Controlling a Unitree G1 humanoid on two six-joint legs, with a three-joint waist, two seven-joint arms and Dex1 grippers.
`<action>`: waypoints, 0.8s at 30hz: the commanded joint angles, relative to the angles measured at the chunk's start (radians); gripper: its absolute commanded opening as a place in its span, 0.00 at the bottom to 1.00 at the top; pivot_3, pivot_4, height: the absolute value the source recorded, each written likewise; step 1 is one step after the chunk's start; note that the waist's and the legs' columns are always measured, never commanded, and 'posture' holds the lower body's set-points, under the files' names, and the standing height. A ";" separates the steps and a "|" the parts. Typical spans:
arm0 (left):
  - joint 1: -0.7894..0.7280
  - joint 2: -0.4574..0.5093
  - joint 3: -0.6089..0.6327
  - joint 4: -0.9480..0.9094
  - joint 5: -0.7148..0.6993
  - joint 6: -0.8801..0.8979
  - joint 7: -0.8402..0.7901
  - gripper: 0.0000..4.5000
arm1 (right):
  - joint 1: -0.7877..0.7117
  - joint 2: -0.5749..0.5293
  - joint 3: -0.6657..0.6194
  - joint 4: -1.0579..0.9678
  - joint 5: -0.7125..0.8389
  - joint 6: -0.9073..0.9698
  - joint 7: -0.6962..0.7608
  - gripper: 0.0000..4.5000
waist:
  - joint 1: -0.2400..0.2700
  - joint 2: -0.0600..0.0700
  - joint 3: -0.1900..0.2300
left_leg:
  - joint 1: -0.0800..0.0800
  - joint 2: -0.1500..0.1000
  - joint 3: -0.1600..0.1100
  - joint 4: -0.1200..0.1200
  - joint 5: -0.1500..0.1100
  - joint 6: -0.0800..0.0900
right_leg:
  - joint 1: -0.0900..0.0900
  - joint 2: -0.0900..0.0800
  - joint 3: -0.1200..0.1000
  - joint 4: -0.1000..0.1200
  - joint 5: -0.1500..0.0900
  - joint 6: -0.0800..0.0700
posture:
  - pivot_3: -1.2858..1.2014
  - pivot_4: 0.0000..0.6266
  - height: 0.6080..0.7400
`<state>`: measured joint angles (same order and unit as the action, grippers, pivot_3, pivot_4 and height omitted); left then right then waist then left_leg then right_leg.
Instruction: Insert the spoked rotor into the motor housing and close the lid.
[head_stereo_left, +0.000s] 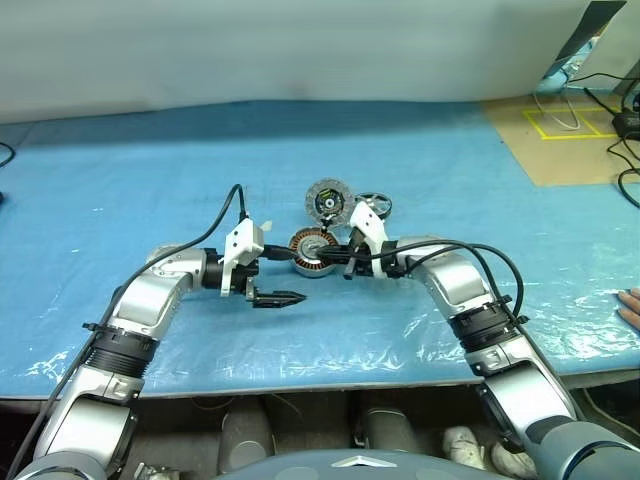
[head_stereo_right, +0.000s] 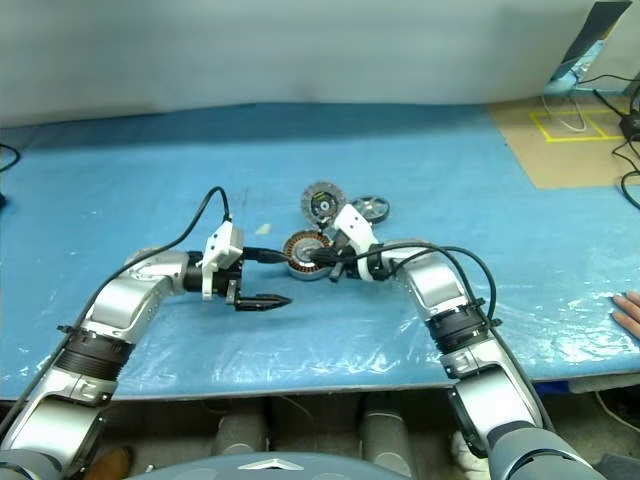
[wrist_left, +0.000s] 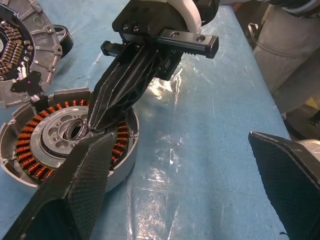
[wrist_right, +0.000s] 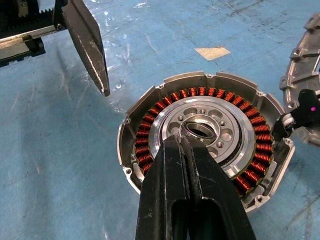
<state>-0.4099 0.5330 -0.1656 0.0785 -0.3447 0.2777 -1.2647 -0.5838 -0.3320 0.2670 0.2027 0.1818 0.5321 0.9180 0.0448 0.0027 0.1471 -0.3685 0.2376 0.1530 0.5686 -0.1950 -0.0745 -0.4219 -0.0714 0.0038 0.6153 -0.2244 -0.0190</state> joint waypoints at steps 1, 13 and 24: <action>-0.010 0.004 0.001 -0.010 0.000 -0.018 -0.006 1.00 | -0.011 0.014 -0.020 0.005 0.011 0.007 -0.016 0.01 | 0.000 0.000 0.000 | 0.000 0.000 0.000 0.000 0.000 0.000 | 0.000 0.000 0.000 0.000 0.000 0.000 | 0.52 0.24 1.00; -0.019 0.002 -0.004 0.005 0.005 -0.022 -0.014 1.00 | -0.012 0.031 -0.036 -0.001 0.014 0.021 -0.053 0.01 | 0.000 0.000 0.000 | 0.000 0.000 0.000 0.000 0.000 0.000 | 0.000 0.000 0.000 0.000 0.000 0.000 | 0.52 0.24 1.00; -0.027 -0.001 -0.004 0.020 0.012 -0.029 -0.022 1.00 | -0.030 0.062 -0.045 0.009 0.035 0.046 -0.059 0.01 | 0.000 0.000 0.000 | 0.000 0.000 0.000 0.000 0.000 0.000 | 0.000 0.000 0.000 0.000 0.000 0.000 | 0.52 0.24 1.00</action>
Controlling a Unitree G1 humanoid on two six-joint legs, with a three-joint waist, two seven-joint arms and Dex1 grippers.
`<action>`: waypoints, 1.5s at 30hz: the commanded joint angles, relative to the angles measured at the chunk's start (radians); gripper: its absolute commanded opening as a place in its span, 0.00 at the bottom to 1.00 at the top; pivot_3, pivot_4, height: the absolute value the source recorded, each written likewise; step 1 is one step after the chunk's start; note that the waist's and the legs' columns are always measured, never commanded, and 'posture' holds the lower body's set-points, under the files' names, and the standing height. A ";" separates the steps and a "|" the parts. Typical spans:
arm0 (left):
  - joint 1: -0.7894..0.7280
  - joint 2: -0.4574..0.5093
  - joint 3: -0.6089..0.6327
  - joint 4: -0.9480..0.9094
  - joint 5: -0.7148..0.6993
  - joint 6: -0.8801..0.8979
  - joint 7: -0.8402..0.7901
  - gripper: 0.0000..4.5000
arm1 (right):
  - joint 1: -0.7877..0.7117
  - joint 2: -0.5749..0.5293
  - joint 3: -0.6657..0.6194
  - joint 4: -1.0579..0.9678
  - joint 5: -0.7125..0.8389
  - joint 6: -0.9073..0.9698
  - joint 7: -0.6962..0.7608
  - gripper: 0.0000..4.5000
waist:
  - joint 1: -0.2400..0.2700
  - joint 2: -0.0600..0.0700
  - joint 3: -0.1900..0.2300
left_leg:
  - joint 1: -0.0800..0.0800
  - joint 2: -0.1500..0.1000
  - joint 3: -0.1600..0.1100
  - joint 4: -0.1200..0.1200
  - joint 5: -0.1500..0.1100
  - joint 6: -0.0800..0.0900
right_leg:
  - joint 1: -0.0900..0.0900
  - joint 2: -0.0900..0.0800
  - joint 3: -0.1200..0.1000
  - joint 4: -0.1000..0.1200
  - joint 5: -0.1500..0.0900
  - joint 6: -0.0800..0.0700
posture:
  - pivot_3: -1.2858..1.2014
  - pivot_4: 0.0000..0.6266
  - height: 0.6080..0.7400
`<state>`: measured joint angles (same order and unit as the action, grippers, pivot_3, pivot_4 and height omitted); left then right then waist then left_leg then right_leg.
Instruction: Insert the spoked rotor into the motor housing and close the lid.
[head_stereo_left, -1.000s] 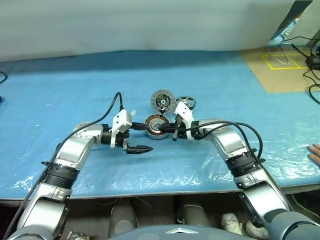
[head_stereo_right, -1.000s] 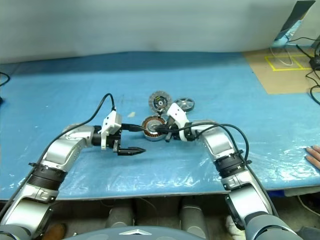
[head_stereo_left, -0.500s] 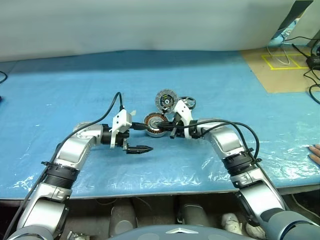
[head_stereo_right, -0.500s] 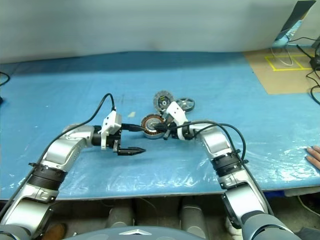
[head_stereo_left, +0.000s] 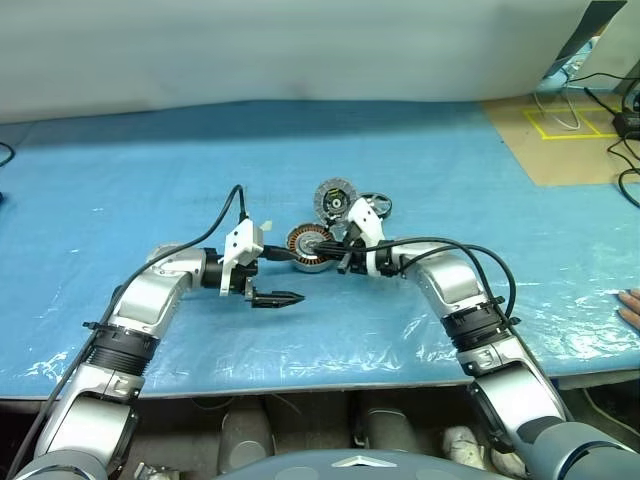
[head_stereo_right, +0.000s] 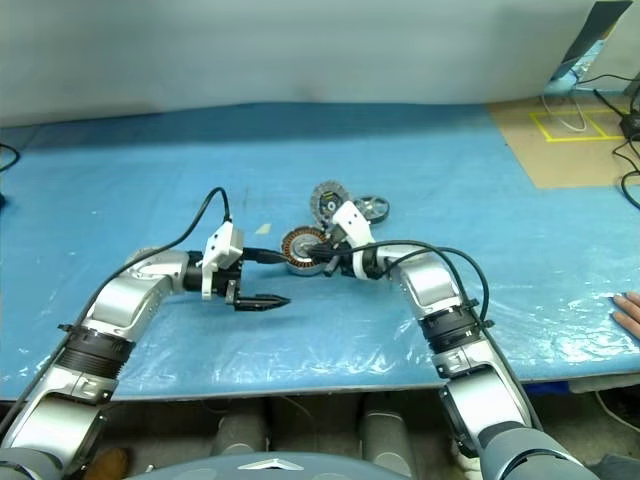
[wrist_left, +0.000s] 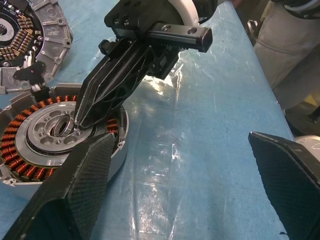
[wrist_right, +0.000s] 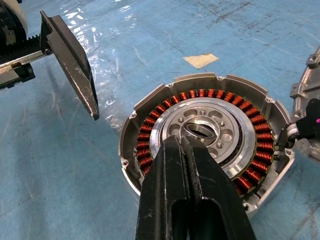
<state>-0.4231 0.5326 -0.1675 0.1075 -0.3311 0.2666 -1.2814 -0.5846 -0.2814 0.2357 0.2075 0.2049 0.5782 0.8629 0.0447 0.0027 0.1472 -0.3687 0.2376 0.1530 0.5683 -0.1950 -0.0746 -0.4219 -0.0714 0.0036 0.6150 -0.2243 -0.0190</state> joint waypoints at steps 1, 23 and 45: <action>-0.014 -0.001 -0.002 -0.008 -0.001 -0.018 -0.005 1.00 | -0.035 0.015 -0.012 0.008 0.011 -0.002 -0.004 0.01 | -0.001 0.000 0.000 | 0.000 0.000 0.000 0.000 0.000 0.000 | 0.000 0.000 0.000 0.000 0.000 0.000 | 0.52 0.24 1.00; -0.020 -0.005 0.007 0.002 -0.001 -0.017 0.003 1.00 | -0.079 0.069 0.009 0.141 -0.089 -0.109 -0.117 0.01 | 0.001 0.000 0.000 | 0.000 0.000 0.000 -0.001 0.000 0.000 | 0.000 0.000 0.000 -0.001 0.000 0.000 | 0.52 0.24 1.00; -0.103 0.040 0.041 0.164 0.024 -0.101 -0.004 1.00 | -0.002 -0.081 0.180 0.165 -0.331 -0.342 -0.059 0.01 | 0.024 0.000 0.000 | 0.003 -0.003 0.000 0.000 0.000 0.000 | 0.005 -0.004 0.000 -0.002 0.000 0.000 | 0.52 0.24 1.00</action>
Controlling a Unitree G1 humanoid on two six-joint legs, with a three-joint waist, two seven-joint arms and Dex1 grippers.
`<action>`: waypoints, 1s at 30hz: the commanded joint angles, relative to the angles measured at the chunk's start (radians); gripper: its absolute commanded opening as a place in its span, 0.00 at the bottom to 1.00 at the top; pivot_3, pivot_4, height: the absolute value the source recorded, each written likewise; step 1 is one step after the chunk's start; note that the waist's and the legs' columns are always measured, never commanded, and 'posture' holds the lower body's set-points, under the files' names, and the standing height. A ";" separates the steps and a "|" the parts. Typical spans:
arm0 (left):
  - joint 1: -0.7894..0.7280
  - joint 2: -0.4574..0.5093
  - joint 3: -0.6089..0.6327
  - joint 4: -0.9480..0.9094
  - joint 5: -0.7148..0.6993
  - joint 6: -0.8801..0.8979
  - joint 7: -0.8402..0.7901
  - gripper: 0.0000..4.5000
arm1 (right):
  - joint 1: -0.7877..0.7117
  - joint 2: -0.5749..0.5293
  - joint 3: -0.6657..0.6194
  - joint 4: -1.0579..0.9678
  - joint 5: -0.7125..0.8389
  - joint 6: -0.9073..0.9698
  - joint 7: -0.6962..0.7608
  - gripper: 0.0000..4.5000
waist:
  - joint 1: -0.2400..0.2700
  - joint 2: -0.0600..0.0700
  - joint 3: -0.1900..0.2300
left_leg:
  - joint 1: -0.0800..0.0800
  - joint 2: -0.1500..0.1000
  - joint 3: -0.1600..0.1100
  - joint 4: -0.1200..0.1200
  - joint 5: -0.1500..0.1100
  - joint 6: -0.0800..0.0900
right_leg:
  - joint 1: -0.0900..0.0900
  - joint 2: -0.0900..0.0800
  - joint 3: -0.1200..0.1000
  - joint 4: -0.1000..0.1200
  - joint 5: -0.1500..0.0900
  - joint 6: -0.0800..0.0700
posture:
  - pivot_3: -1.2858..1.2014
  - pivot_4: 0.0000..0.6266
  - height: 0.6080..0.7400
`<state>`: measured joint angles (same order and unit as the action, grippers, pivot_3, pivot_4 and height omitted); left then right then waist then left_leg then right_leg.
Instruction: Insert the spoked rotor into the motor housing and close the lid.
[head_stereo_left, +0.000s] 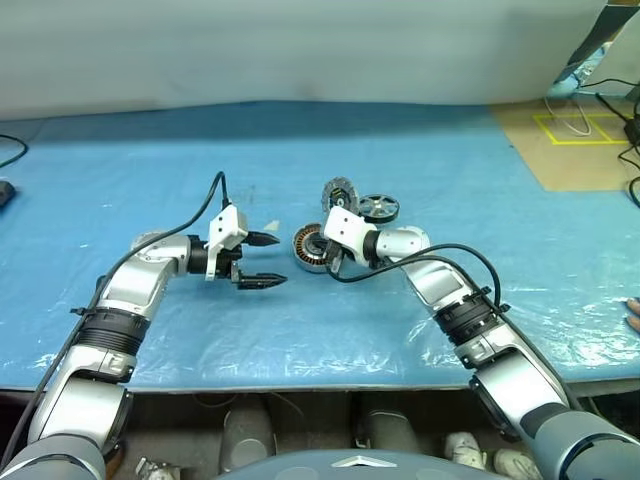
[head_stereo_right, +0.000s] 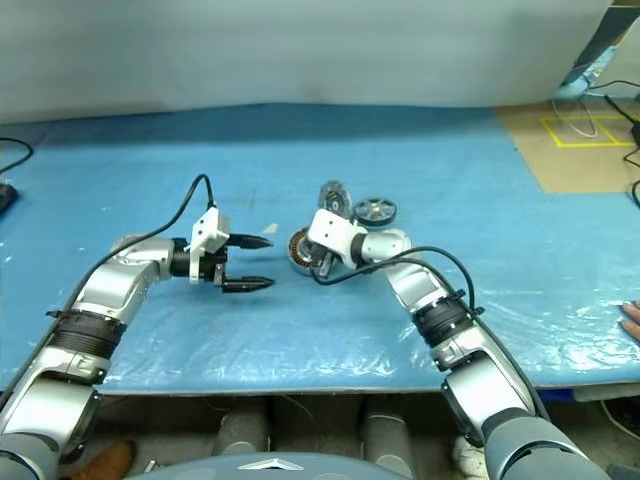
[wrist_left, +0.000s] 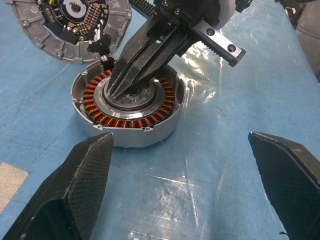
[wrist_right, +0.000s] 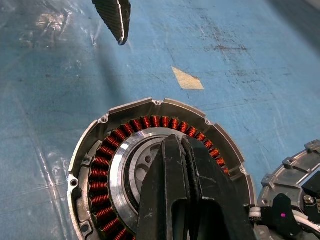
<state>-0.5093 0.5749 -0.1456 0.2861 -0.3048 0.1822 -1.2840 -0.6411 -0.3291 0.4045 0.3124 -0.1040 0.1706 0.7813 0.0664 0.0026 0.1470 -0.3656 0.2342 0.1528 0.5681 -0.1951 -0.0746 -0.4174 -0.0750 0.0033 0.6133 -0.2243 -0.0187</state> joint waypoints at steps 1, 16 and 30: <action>-0.015 -0.004 0.017 -0.019 -0.003 -0.016 -0.001 1.00 | 0.063 -0.036 0.004 0.046 -0.010 0.077 0.038 0.01 | 0.004 0.000 0.000 | 0.001 0.000 0.000 0.000 0.000 0.000 | 0.000 0.000 0.000 0.000 0.000 0.000 | 0.52 0.24 1.00; -0.006 -0.012 0.010 -0.043 -0.007 0.000 -0.006 1.00 | 0.027 0.083 -0.270 -0.114 0.324 0.365 0.032 0.01 | 0.002 0.000 0.000 | -0.004 0.003 0.000 -0.004 0.000 0.000 | -0.005 0.003 -0.001 -0.001 0.001 0.001 | 0.52 0.24 1.00; 0.005 -0.014 0.007 -0.057 -0.008 0.008 -0.007 1.00 | 0.057 0.022 -0.113 -0.097 0.214 0.294 0.078 0.01 | 0.002 0.000 0.000 | -0.005 0.002 0.000 -0.005 0.000 0.000 | -0.005 0.003 -0.002 -0.004 0.002 0.003 | 0.52 0.24 1.00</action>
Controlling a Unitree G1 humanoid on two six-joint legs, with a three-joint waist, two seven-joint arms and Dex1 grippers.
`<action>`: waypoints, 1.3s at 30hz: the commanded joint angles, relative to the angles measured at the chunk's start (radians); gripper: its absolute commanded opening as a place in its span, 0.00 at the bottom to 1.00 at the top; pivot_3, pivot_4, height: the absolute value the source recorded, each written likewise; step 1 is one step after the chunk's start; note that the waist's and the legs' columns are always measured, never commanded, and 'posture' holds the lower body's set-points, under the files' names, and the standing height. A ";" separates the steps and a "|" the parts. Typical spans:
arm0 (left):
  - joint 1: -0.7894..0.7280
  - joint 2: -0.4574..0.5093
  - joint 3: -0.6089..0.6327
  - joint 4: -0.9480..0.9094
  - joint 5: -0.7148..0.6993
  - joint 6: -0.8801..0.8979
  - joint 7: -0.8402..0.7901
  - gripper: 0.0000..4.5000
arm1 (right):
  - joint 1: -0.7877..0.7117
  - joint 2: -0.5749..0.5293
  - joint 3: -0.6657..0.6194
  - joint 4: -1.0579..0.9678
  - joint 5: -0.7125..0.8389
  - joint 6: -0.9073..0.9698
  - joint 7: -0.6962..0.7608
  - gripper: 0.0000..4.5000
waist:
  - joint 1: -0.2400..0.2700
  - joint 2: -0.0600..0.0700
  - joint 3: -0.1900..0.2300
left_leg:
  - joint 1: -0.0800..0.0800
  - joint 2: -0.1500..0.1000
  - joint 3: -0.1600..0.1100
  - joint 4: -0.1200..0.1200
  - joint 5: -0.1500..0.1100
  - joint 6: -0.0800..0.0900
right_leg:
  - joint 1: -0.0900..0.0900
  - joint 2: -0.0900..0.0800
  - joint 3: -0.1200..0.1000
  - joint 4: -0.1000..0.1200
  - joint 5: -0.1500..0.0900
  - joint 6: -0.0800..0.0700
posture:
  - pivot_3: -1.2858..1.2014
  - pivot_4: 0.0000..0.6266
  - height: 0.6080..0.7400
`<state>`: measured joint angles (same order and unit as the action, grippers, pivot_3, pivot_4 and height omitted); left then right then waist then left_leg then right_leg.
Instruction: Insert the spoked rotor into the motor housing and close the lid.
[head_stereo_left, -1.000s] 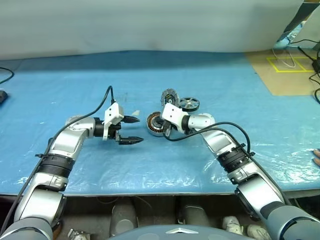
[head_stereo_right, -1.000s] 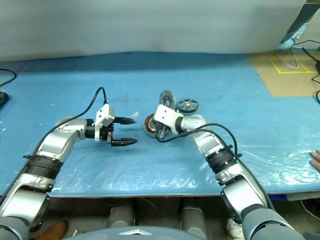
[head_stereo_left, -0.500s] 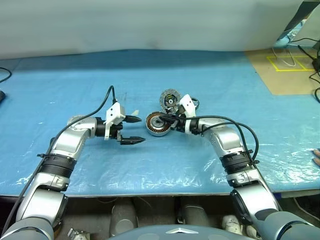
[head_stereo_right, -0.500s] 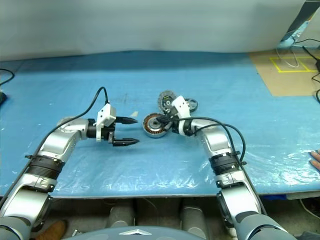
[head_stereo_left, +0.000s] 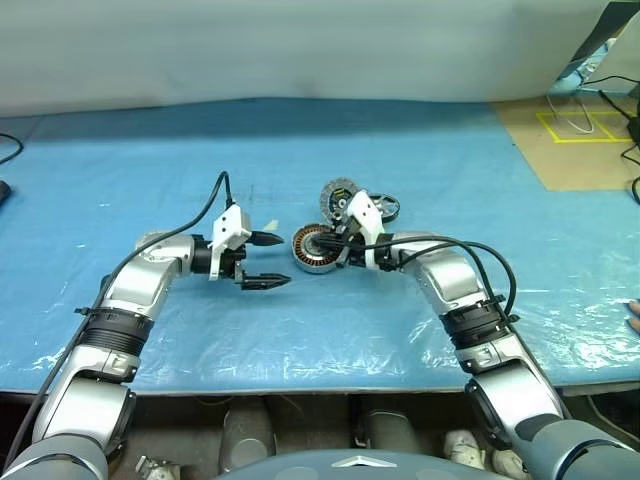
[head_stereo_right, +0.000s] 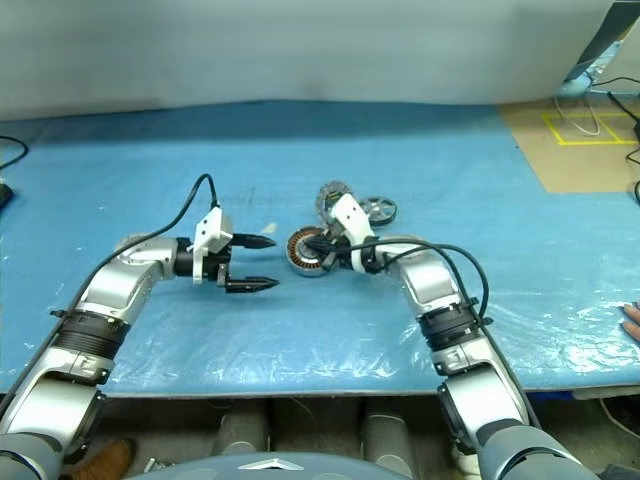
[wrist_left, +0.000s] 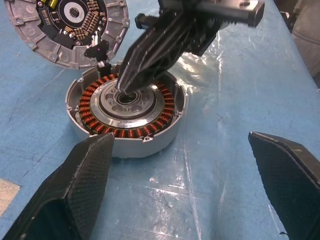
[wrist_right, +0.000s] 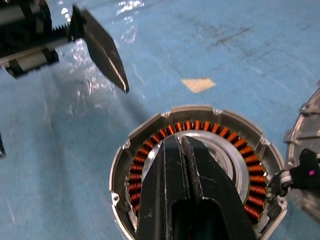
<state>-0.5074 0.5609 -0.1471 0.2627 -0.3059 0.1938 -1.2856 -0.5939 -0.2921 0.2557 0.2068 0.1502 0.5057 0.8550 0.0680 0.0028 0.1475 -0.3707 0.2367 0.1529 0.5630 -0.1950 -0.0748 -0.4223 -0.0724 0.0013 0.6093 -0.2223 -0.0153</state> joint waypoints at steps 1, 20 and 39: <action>0.003 0.000 0.008 -0.034 -0.006 -0.004 -0.005 1.00 | 0.015 -0.021 0.056 0.027 -0.064 -0.060 0.002 0.01 | 0.000 0.000 0.000 | 0.000 0.000 0.000 0.000 0.000 0.000 | 0.000 0.000 0.000 0.000 0.000 0.000 | 0.52 0.24 1.00; -0.002 -0.012 0.003 -0.020 0.001 -0.015 -0.005 1.00 | 0.031 -0.051 0.059 -0.032 -0.056 -0.054 0.019 0.01 | 0.001 -0.001 0.000 | 0.017 -0.001 0.000 0.000 0.000 0.000 | 0.017 -0.001 0.001 -0.002 -0.003 -0.003 | 0.52 0.24 1.00; 0.037 -0.026 0.022 -0.076 -0.035 0.023 0.019 1.00 | -0.059 -0.394 -0.243 -0.016 0.029 -0.043 -0.008 0.09 | -0.009 0.000 0.002 | 0.002 -0.001 0.001 0.001 0.000 0.000 | 0.002 0.000 0.002 -0.001 -0.003 -0.002 | 0.52 0.24 1.00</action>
<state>-0.4666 0.5353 -0.1436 0.2141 -0.3295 0.2250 -1.2706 -0.6062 -0.6833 0.0327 0.1502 0.2117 0.5408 0.8815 0.0594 0.0025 0.1496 -0.3682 0.2357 0.1535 0.5644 -0.1950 -0.0746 -0.4207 -0.0725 0.0037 0.6092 -0.2250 -0.0175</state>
